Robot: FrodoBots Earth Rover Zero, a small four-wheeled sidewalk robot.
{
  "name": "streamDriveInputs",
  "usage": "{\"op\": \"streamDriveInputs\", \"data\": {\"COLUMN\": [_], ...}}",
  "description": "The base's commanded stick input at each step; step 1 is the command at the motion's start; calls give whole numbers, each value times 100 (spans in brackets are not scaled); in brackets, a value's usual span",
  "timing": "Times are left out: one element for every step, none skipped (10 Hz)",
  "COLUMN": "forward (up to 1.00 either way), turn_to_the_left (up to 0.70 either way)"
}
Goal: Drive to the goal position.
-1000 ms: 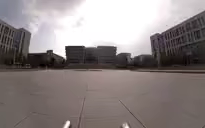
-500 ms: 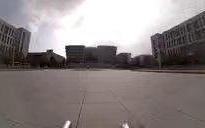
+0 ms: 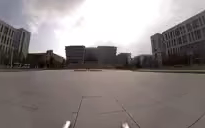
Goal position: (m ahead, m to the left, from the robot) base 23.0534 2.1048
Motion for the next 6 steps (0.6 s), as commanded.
{"op": "streamDriveInputs", "data": {"forward": [70,70,70,70,70,70], "turn_to_the_left": [0,0,0,0,0,0]}}
